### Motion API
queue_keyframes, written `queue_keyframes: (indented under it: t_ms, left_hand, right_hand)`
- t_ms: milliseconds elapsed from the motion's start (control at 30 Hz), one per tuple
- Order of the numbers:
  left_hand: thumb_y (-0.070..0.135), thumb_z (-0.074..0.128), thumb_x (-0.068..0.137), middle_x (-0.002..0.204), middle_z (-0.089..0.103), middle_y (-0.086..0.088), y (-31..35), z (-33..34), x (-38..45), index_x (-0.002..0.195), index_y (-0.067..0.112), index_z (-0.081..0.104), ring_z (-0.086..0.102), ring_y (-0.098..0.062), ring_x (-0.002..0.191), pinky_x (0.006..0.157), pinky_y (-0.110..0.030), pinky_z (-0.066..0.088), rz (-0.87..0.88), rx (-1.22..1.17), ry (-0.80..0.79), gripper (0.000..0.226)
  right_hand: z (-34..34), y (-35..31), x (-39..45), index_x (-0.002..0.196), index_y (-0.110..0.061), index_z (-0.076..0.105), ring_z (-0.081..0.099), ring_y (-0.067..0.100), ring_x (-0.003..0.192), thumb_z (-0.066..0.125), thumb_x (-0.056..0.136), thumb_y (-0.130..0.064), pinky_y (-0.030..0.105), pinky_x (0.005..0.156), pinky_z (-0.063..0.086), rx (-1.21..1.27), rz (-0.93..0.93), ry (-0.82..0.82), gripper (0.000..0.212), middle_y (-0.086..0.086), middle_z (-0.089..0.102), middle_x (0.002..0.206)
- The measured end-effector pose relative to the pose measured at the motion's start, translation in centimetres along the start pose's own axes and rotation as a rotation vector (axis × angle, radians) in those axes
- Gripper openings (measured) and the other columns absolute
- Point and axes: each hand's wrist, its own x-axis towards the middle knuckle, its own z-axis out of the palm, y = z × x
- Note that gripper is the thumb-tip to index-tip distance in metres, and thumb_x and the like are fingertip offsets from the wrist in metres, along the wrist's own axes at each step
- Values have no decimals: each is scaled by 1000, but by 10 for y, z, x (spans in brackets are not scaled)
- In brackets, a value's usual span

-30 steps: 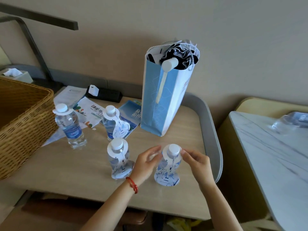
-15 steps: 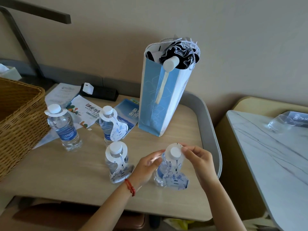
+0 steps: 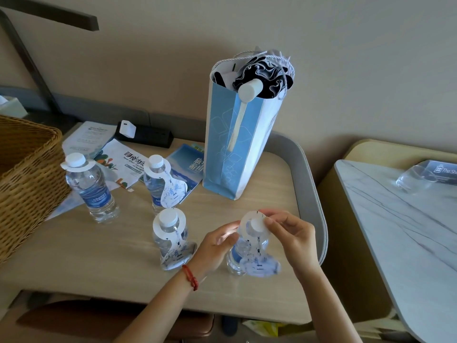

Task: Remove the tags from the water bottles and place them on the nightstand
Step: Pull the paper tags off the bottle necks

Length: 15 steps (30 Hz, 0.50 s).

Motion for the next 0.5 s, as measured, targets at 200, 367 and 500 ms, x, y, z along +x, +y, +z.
queue_keyframes:
  t_ms: [200,367,500]
  left_hand:
    - [43,52,81,120,63,8,0,0,0,108,41,60,53,-12,118,105,-46,39,-11,24,22,28]
    - [44,52,79,125,57,14,-2,1,-1,111,41,58,48,-8,122,107,-47,37,-15,37,39,33]
    - [41,53,77,117,59,23,-5,3,-4,108,39,59,51,-2,117,106,-45,38,-9,12,68,31]
  right_hand:
    - [4,-2,0,64,-11,73,69,10,75,65,80,-3,17,67,52,122,140,112,19,-1,75,76]
    - [-19,9,-10,69,-4,71,69,19,76,60,84,-11,24,67,56,331,348,106,20,12,73,78]
    - [-45,34,-25,81,4,69,71,22,79,60,83,-11,23,63,56,338,510,140,18,16,74,83]
